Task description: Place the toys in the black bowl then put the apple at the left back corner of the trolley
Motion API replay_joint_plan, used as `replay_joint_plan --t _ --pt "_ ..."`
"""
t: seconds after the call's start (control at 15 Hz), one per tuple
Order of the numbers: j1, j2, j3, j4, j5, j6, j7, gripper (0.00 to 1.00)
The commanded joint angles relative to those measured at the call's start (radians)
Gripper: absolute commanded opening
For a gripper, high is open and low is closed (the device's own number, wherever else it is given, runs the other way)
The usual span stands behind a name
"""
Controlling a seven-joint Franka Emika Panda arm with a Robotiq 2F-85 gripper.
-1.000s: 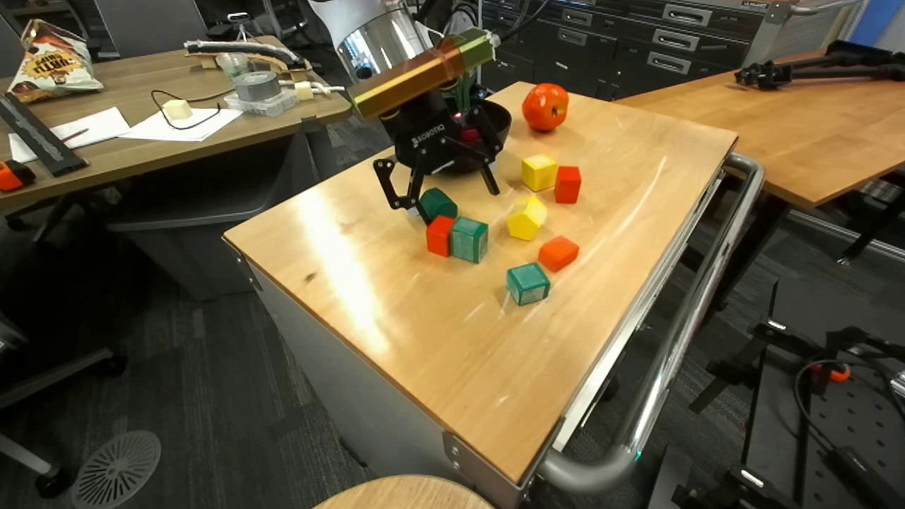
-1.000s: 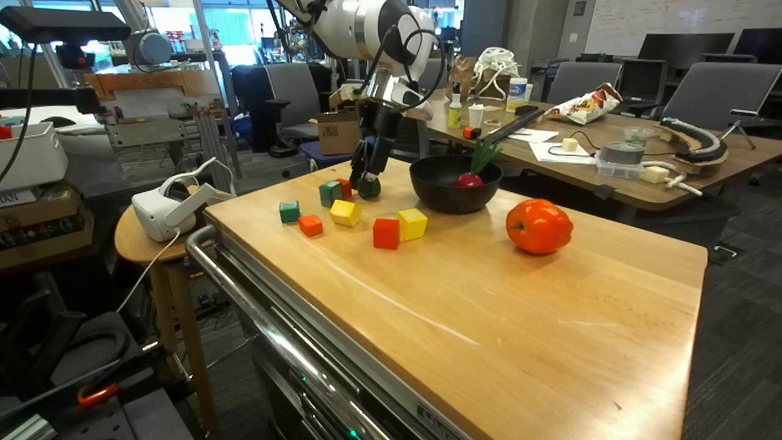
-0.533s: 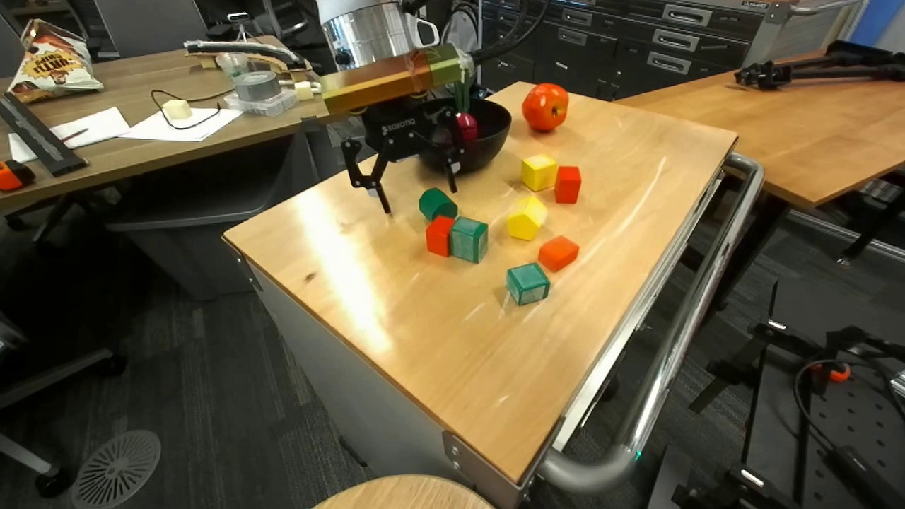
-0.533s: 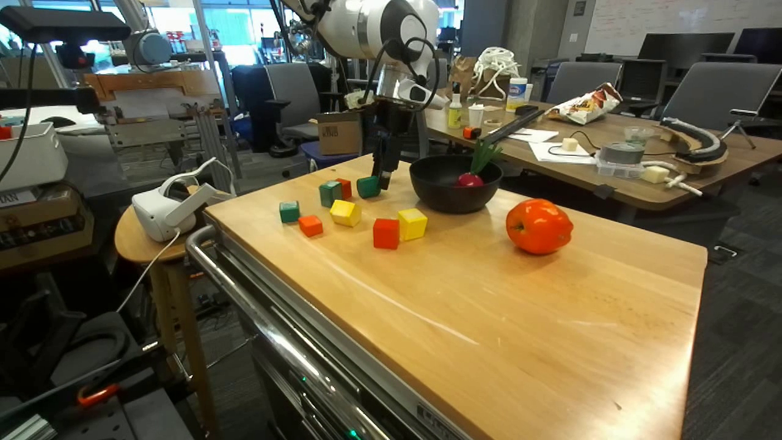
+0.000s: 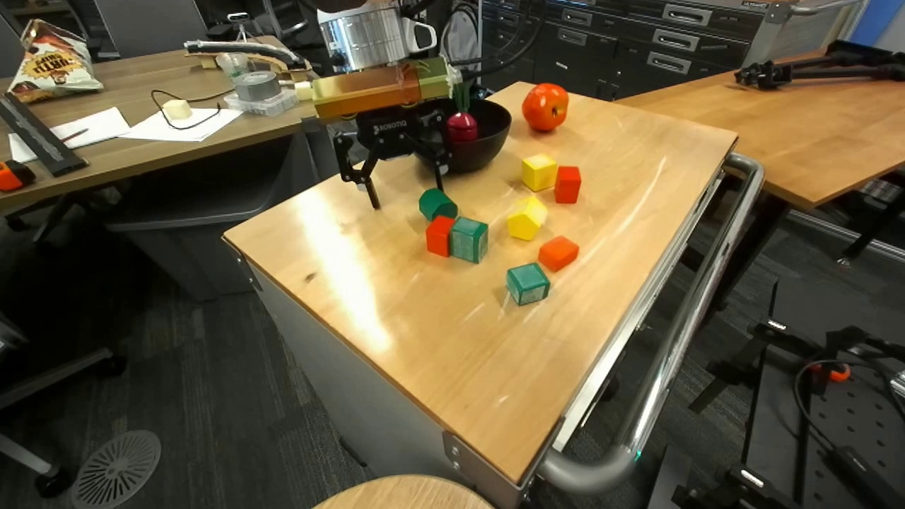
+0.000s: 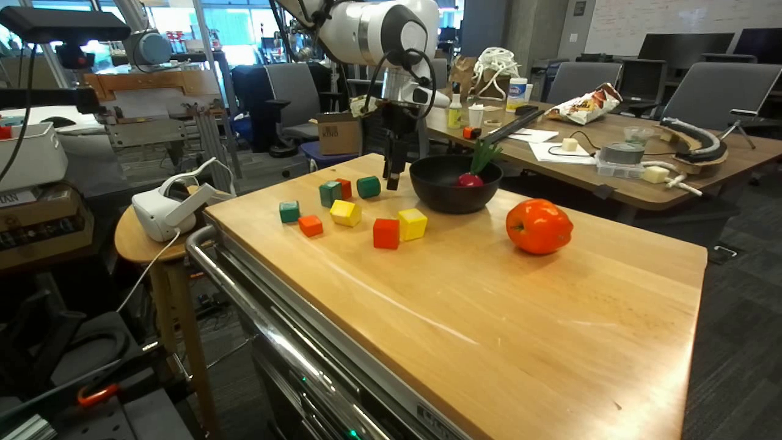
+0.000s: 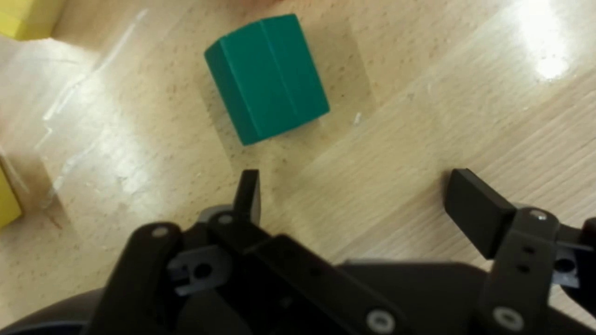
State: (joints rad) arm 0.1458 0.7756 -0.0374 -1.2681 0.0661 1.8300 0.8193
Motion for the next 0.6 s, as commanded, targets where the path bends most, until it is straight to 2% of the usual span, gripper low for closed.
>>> replay_joint_plan --t 0.0,0.07,0.13,0.53 --pt "0.001 0.001 -0.002 0.003 0.001 -0.003 -0.001 1.0" --pt "0.001 0.001 -0.002 0.003 0.001 -0.003 -0.001 1.0" --pt "0.004 -0.027 0.001 -0.037 -0.026 0.037 -0.065 1.0" --pt "0.014 -0.149 -0.003 -0.253 -0.129 0.323 -0.277 1.0"
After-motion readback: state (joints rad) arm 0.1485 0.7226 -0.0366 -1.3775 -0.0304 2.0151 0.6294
